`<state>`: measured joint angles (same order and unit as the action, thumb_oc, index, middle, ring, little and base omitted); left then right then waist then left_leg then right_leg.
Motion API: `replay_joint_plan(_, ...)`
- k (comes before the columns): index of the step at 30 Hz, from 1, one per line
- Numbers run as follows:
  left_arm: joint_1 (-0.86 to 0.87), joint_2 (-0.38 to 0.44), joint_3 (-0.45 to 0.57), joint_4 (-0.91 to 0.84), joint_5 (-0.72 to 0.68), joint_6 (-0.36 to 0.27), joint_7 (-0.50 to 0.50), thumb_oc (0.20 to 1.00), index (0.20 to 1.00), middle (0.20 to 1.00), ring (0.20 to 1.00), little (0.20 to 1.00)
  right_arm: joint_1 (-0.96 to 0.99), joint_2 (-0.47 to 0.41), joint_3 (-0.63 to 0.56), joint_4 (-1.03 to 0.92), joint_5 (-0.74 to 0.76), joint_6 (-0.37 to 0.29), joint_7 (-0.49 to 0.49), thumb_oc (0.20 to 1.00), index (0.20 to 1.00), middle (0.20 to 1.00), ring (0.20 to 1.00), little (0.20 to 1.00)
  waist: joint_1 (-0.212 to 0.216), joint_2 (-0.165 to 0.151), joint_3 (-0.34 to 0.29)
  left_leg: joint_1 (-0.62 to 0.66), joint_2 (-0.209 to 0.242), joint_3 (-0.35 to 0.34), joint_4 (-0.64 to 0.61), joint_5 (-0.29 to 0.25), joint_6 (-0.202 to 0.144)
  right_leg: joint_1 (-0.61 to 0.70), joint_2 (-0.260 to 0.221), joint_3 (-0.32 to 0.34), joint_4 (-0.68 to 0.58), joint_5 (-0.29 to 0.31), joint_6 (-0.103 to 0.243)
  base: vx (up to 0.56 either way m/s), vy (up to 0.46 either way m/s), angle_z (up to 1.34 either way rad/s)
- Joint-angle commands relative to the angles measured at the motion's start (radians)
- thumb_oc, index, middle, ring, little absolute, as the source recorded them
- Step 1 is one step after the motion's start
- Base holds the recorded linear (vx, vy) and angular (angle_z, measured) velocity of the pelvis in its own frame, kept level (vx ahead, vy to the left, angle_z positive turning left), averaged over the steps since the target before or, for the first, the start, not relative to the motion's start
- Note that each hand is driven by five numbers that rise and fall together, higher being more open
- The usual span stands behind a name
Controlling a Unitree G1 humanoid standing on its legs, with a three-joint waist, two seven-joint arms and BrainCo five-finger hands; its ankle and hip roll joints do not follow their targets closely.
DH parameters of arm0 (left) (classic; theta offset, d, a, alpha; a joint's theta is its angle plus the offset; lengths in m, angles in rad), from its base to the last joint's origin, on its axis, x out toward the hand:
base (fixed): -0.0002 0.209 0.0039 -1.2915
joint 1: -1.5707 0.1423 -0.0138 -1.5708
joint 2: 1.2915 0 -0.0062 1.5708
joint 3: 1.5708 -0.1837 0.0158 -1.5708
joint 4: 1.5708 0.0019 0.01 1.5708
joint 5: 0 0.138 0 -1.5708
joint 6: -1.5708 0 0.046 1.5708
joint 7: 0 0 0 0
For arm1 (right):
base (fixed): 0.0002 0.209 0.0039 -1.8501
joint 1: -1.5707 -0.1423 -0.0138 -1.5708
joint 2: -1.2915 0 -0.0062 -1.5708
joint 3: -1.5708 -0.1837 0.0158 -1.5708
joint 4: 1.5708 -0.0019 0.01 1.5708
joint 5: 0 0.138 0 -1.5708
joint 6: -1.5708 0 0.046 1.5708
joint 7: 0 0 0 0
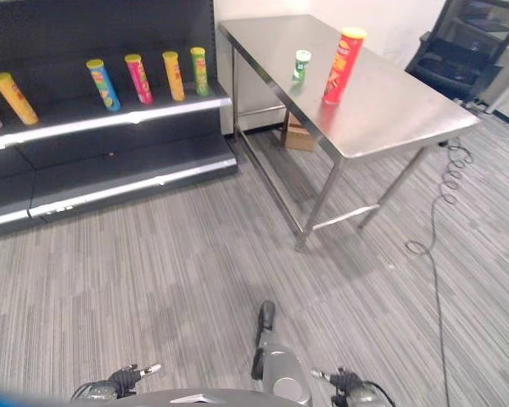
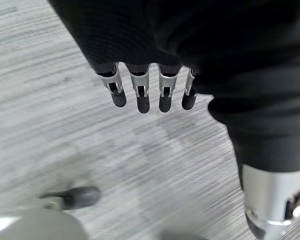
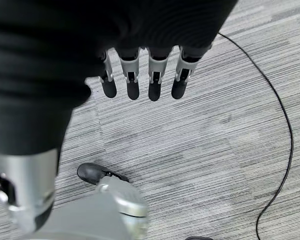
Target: Put the goods on the table back onto the shelves and tidy them up.
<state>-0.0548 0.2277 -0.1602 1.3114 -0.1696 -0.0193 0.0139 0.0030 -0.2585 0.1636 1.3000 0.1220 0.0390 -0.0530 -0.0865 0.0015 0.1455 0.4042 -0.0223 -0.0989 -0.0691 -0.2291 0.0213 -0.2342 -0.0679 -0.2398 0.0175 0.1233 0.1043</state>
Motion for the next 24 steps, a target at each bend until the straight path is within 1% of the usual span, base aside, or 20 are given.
replay_joint_plan(1,-0.011,0.043,0.004,-0.027,0.033,-0.019,-0.007,1.0,1.0,1.0,1.0,1.0,-0.03,-0.048,0.04,-0.021,-0.018,-0.011,0.004,1.0,1.0,1.0,1.0,1.0,-0.006,-0.026,-0.003,-0.069,0.034,-0.018,0.076,-0.006,-0.071,0.035,-0.012,0.032,-0.094,0.029,0.067,0.38,-0.203,0.73)
replay_joint_plan(2,-0.008,0.044,-0.001,-0.034,0.027,-0.018,-0.009,1.0,1.0,1.0,1.0,1.0,-0.02,-0.05,0.04,-0.016,-0.015,-0.013,0.005,1.0,1.0,1.0,1.0,1.0,-0.005,-0.017,-0.011,-0.102,0.065,-0.013,0.172,0.064,-0.107,0.066,0.007,0.017,-0.085,0.007,0.049,0.24,-0.139,0.71)
replay_joint_plan(3,-0.008,0.044,-0.001,-0.034,0.027,-0.018,-0.009,1.0,1.0,1.0,1.0,1.0,-0.02,-0.05,0.04,-0.016,-0.015,-0.013,0.005,1.0,1.0,1.0,1.0,1.0,-0.006,-0.016,-0.012,-0.104,0.065,-0.014,0.174,0.063,-0.107,0.065,0.006,0.016,-0.084,0.007,0.049,0.35,-0.205,0.48)
replay_joint_plan(4,-0.004,0.043,-0.008,-0.04,0.022,-0.017,-0.009,1.0,1.0,1.0,1.0,1.0,-0.015,-0.05,0.044,-0.015,-0.004,-0.018,0.004,1.0,1.0,1.0,1.0,1.0,-0.008,-0.008,-0.014,-0.136,0.086,-0.002,0.28,0.135,-0.142,0.102,0.025,0.005,-0.087,-0.013,0.028,0.34,-0.225,0.14)
replay_joint_plan(5,0.006,0.048,-0.003,-0.06,0.003,-0.013,-0.013,1.0,1.0,1.0,1.0,1.0,-0.013,-0.054,0.051,-0.021,0.009,-0.02,0.003,1.0,1.0,1.0,1.0,1.0,0.001,-0.019,-0.005,-0.233,0.1,0.031,0.511,0.23,-0.165,0.167,0.043,0.001,-0.097,-0.053,-0.01,0.48,-0.369,-0.12)
replay_joint_plan(6,0.01,0.055,0.007,-0.074,-0.018,-0.01,-0.001,1.0,1.0,1.0,1.0,1.0,-0.024,-0.055,0.057,-0.024,0.016,-0.017,-0.002,1.0,1.0,1.0,1.0,1.0,0.02,-0.044,0.021,-0.343,0.094,0.055,0.72,0.3,-0.149,0.221,0.047,0.009,-0.105,-0.087,-0.041,0.37,-0.3,-0.07)
replay_joint_plan(7,0.01,0.055,0.007,-0.074,-0.018,-0.01,-0.001,1.0,1.0,1.0,1.0,1.0,-0.025,-0.055,0.057,-0.024,0.016,-0.017,-0.002,1.0,1.0,1.0,1.0,1.0,0.021,-0.041,0.022,-0.347,0.098,0.055,0.727,0.295,-0.149,0.221,0.05,0.009,-0.105,-0.086,-0.041,0.21,-0.197,-0.18)
replay_joint_plan(9,0.012,0.056,0.019,-0.072,-0.037,-0.006,0.008,1.0,1.0,1.0,1.0,1.0,-0.04,-0.056,0.062,-0.032,0.031,-0.017,-0.006,1.0,1.0,1.0,1.0,1.0,0.039,-0.059,0.043,-0.416,0.113,0.106,0.831,0.29,-0.11,0.256,0.051,0.024,-0.105,-0.109,-0.062,0.2,-0.132,-0.48)
replay_joint_plan(10,0.015,0.054,0.022,-0.072,-0.043,-0.01,0.009,1.0,1.0,1.0,1.0,1.0,-0.049,-0.056,0.066,-0.037,0.034,-0.019,-0.008,1.0,1.0,1.0,1.0,1.0,0.057,-0.061,0.055,-0.462,0.112,0.131,0.836,0.243,-0.097,0.276,0.054,0.037,-0.105,-0.123,-0.062,0.27,-0.089,-0.46)
replay_joint_plan(13,0.016,0.045,0.028,-0.07,-0.062,-0.013,0.01,1.0,1.0,1.0,1.0,1.0,-0.058,-0.054,0.073,-0.042,0.038,-0.023,-0.01,1.0,1.0,1.0,1.0,1.0,0.078,-0.066,0.057,-0.534,0.103,0.151,0.77,0.214,-0.088,0.307,0.054,0.054,-0.105,-0.15,-0.057,0.18,-0.017,-0.39)
replay_joint_plan(14,0.016,0.042,0.025,-0.067,-0.06,-0.013,0.01,1.0,1.0,1.0,1.0,1.0,-0.063,-0.052,0.076,-0.047,0.039,-0.026,-0.011,1.0,1.0,1.0,1.0,1.0,0.089,-0.065,0.063,-0.558,0.106,0.166,0.676,0.197,-0.082,0.321,0.052,0.061,-0.105,-0.16,-0.051,0.38,0.05,-0.48)
replay_joint_plan(15,0.017,0.035,0.021,-0.059,-0.056,-0.014,0.013,1.0,1.0,1.0,1.0,1.0,-0.072,-0.052,0.082,-0.059,0.044,-0.032,-0.017,1.0,1.0,1.0,1.0,1.0,0.1,-0.056,0.065,-0.578,0.09,0.169,0.435,0.197,-0.08,0.347,0.055,0.079,-0.105,-0.188,-0.04,0.41,0.108,-0.26)
replay_joint_plan(16,0.016,0.035,0.02,-0.059,-0.057,-0.016,0.013,1.0,1.0,1.0,1.0,1.0,-0.072,-0.054,0.084,-0.066,0.043,-0.037,-0.02,1.0,1.0,1.0,1.0,1.0,0.107,-0.041,0.066,-0.583,0.082,0.15,0.29,0.258,-0.093,0.365,0.071,0.086,-0.105,-0.205,-0.039,0.42,0.14,-0.07)
replay_joint_plan(17,0.015,0.034,0.017,-0.06,-0.057,-0.016,0.012,1.0,1.0,1.0,1.0,1.0,-0.075,-0.058,0.085,-0.067,0.041,-0.039,-0.023,1.0,1.0,1.0,1.0,1.0,0.113,-0.022,0.061,-0.59,0.083,0.128,0.193,0.307,-0.101,0.377,0.088,0.093,-0.105,-0.218,-0.041,0.36,0.107,-0.07)
replay_joint_plan(18,0.012,0.033,0.012,-0.057,-0.054,-0.019,0.015,1.0,1.0,1.0,1.0,1.0,-0.077,-0.059,0.084,-0.063,0.038,-0.041,-0.029,1.0,1.0,1.0,1.0,1.0,0.118,-0.013,0.066,-0.611,0.077,0.111,0.114,0.353,-0.118,0.399,0.101,0.1,-0.105,-0.236,-0.044,0.34,0.088,-0.09)
replay_joint_plan(19,0.009,0.033,0.01,-0.052,-0.053,-0.017,0.015,1.0,1.0,1.0,1.0,1.0,-0.077,-0.058,0.082,-0.06,0.035,-0.042,-0.031,1.0,1.0,1.0,1.0,1.0,0.122,-0.007,0.069,-0.623,0.072,0.1,0.053,0.377,-0.132,0.421,0.109,0.109,-0.105,-0.25,-0.048,0.35,0.074,-0.09)
replay_joint_plan(20,0.009,0.034,0.008,-0.048,-0.052,-0.017,0.015,1.0,1.0,1.0,1.0,1.0,-0.074,-0.058,0.08,-0.055,0.031,-0.042,-0.032,1.0,1.0,1.0,1.0,1.0,0.124,-0.005,0.073,-0.634,0.068,0.099,0.023,0.393,-0.144,0.439,0.112,0.117,-0.105,-0.257,-0.05,0.35,0.084,-0.26)
replay_joint_plan(21,0.013,0.034,0.011,-0.043,-0.051,-0.014,0.007,1.0,1.0,1.0,1.0,1.0,-0.074,-0.055,0.082,-0.051,0.022,-0.041,-0.03,1.0,1.0,1.0,1.0,1.0,0.126,-0.001,0.067,-0.617,0.069,0.09,0.003,0.401,-0.143,0.453,0.121,0.134,-0.105,-0.267,-0.051,0.45,0.149,-0.35)
replay_joint_plan(22,0.025,0.036,0.016,-0.033,-0.042,-0.01,0.005,1.0,1.0,1.0,1.0,1.0,-0.066,-0.051,0.084,-0.042,0.006,-0.038,-0.028,1.0,1.0,1.0,1.0,1.0,0.125,0.007,0.054,-0.591,0.074,0.068,-0.008,0.43,-0.141,0.465,0.129,0.151,-0.105,-0.286,-0.057,0.43,0.178,-0.44)
replay_joint_plan(24,0.02,0.041,0.019,-0.031,-0.04,-0.011,0.007,1.0,1.0,1.0,1.0,1.0,-0.069,-0.048,0.082,-0.035,0.002,-0.037,-0.029,1.0,1.0,1.0,1.0,1.0,0.125,-0.005,0.041,-0.577,0.072,0.081,0.002,0.426,-0.136,0.477,0.117,0.169,-0.105,-0.297,-0.053,0.37,0.186,-0.53)
